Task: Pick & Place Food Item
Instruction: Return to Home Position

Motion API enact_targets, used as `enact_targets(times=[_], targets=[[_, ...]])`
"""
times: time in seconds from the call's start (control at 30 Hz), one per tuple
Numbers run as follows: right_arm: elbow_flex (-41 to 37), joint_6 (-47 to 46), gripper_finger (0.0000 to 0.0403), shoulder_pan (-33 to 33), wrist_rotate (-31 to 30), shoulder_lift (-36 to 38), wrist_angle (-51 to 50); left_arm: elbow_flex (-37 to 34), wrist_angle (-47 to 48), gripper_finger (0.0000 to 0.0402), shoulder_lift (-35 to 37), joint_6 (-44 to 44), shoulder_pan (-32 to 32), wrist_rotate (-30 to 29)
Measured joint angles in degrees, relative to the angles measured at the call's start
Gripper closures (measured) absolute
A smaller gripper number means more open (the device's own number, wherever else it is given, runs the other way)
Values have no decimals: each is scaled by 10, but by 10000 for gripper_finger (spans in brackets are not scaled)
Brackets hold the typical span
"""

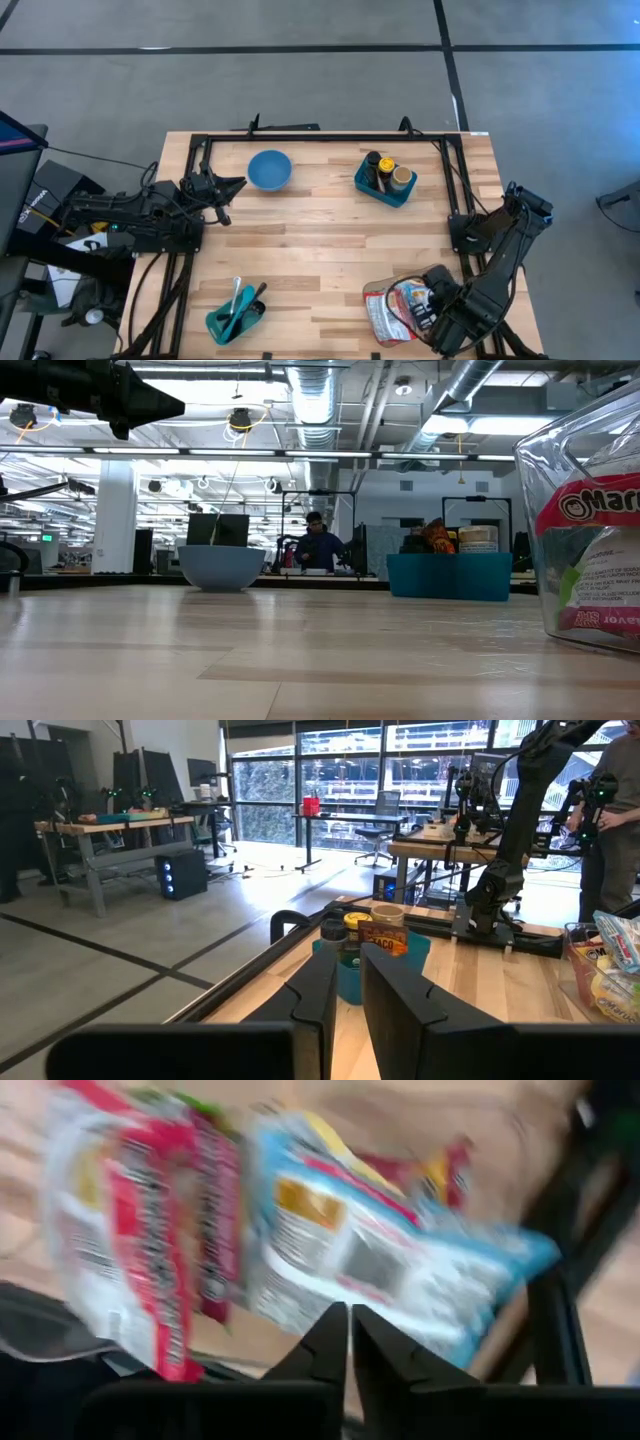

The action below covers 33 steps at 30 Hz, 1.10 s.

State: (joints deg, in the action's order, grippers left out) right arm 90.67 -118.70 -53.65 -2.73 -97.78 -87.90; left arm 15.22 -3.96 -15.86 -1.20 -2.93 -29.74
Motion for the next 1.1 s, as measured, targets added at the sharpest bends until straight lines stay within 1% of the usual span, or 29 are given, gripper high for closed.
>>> enact_targets(times=[0.03,0.1,0.27,0.37,0.5,0.67,0.83,0.97,1.1], targets=[[0,20,390,2,-15,0,4,0,0,357,0,0,0,0],[0,60,398,7,-47,0,13,0,0,357,0,0,0,0],[0,152,394,24,-128,0,54,0,0,357,0,0,0,0],[0,232,401,40,-164,0,99,0,0,357,0,0,0,0],[0,348,400,64,-202,0,169,0,0,357,0,0,0,0],[0,519,401,101,-231,0,273,0,0,357,0,0,0,0],[0,723,402,143,-252,0,400,0,0,357,0,0,0,0],[0,869,402,180,-242,0,495,0,0,357,0,0,0,0],[0,968,402,212,-224,0,560,0,0,357,0,0,0,0]])
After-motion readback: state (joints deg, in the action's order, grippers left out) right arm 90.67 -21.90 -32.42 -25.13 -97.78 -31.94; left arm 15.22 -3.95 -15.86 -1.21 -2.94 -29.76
